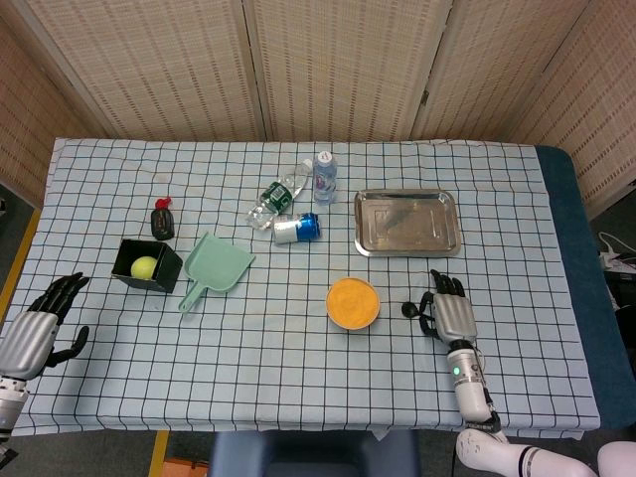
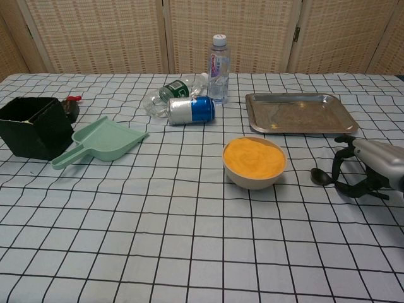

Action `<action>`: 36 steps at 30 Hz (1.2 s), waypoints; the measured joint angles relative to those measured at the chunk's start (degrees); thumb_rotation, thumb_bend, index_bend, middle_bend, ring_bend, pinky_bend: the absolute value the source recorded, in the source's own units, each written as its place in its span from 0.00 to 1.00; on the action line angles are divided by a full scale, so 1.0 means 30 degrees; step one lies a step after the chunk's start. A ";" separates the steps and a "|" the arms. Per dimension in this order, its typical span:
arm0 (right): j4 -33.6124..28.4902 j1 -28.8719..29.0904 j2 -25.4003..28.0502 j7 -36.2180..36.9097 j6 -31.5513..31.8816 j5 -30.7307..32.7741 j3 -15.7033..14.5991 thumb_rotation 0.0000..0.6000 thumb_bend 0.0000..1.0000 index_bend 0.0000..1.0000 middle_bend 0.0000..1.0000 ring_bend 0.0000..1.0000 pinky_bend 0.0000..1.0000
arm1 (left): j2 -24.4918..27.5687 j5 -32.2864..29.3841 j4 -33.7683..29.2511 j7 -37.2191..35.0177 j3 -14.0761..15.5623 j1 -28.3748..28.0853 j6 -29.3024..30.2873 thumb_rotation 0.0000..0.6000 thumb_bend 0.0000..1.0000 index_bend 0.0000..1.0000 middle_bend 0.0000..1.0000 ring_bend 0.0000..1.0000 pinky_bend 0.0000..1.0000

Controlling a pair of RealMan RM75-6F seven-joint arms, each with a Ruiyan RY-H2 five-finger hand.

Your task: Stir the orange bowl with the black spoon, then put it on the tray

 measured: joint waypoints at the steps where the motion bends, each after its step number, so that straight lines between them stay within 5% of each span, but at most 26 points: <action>1: 0.0021 0.0007 -0.0008 -0.0018 -0.0012 0.0018 -0.0013 1.00 0.32 0.54 0.00 0.00 0.00 | 0.0003 -0.0017 0.0000 -0.0024 -0.0007 0.0012 0.0018 1.00 0.48 0.00 0.00 0.00 0.21; 13: 0.0085 0.0028 -0.0080 -0.0238 0.0109 0.0094 -0.0150 1.00 0.32 0.54 0.00 0.00 0.00 | 0.0049 -0.0014 0.0024 -0.0108 -0.0023 0.0011 0.0069 1.00 0.48 0.00 0.00 0.00 0.21; 27: -0.0230 0.0002 0.0022 -0.0213 0.0230 0.0066 -0.0216 1.00 0.45 0.70 0.03 0.00 0.00 | 0.0123 0.0006 0.0005 -0.0300 -0.0030 0.0066 0.0216 1.00 0.48 0.00 0.00 0.00 0.21; 36: -0.1363 -0.0166 0.0709 0.0130 0.0860 -0.0615 -0.0165 1.00 0.45 0.71 0.04 0.00 0.00 | 0.0125 0.0044 -0.0025 -0.0265 -0.0003 0.0055 0.0192 1.00 0.48 0.00 0.00 0.00 0.21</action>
